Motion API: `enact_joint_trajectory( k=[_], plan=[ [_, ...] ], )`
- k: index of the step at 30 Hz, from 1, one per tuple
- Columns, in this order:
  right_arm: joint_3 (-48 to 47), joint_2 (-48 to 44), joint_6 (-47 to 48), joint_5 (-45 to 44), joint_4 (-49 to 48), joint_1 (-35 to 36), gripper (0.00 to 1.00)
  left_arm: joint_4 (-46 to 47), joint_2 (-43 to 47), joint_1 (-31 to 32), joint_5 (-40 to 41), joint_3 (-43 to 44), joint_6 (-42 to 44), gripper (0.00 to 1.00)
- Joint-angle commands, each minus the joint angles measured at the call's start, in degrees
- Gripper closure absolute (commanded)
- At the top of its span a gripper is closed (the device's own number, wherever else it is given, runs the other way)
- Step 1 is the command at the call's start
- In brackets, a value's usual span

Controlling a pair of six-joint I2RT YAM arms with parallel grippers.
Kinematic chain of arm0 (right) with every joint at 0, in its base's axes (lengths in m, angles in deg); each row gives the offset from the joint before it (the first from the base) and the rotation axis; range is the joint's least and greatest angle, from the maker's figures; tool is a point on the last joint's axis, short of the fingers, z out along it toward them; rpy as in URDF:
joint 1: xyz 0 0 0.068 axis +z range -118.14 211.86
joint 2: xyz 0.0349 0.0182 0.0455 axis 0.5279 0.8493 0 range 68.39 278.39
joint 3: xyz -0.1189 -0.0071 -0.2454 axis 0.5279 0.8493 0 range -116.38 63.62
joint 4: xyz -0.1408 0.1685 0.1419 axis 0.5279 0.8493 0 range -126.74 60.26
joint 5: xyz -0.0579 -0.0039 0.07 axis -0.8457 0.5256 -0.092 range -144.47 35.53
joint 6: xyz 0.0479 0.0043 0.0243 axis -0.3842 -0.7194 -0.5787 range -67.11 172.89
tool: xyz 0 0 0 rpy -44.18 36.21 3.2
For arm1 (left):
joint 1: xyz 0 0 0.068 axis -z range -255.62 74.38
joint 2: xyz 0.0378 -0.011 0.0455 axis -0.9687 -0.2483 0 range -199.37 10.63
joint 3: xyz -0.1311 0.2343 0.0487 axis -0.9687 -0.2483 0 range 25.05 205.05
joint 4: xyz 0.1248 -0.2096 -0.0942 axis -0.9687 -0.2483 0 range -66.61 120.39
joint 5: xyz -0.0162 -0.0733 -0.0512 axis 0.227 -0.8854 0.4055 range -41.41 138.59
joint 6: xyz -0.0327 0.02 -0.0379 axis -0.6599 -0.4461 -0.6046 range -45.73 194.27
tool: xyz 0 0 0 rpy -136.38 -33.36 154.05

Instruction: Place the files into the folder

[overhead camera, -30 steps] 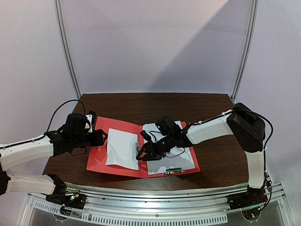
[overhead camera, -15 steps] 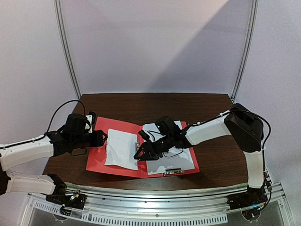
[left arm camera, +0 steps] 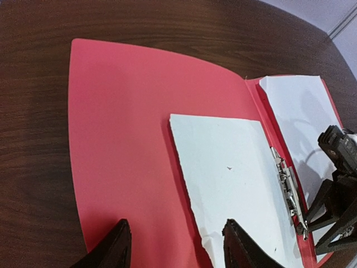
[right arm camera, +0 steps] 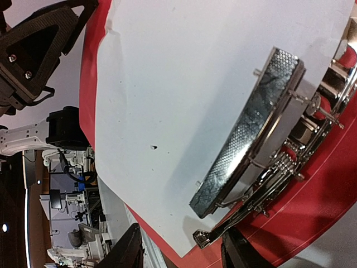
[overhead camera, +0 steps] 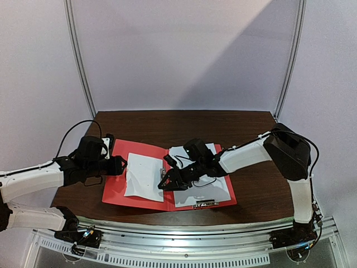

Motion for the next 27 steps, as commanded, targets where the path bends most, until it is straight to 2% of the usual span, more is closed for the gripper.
enact_joint_trajectory(
  k=[1,10,27],
  plan=[
    [0.09,-1.43,0.33,-0.27,-0.60,0.33,0.53,-0.66,-0.21,-0.31,0.57,-1.03,0.52,0.44],
    [-3.17,-2.55,3.62,-3.30,4.81,0.36,0.53,-0.54,-0.08,-0.31,0.53,-1.49,0.49,0.44],
    [-7.31,-2.63,7.75,-6.31,8.90,-0.15,0.54,-0.59,0.20,-0.31,0.74,-1.82,0.61,0.44]
  ],
)
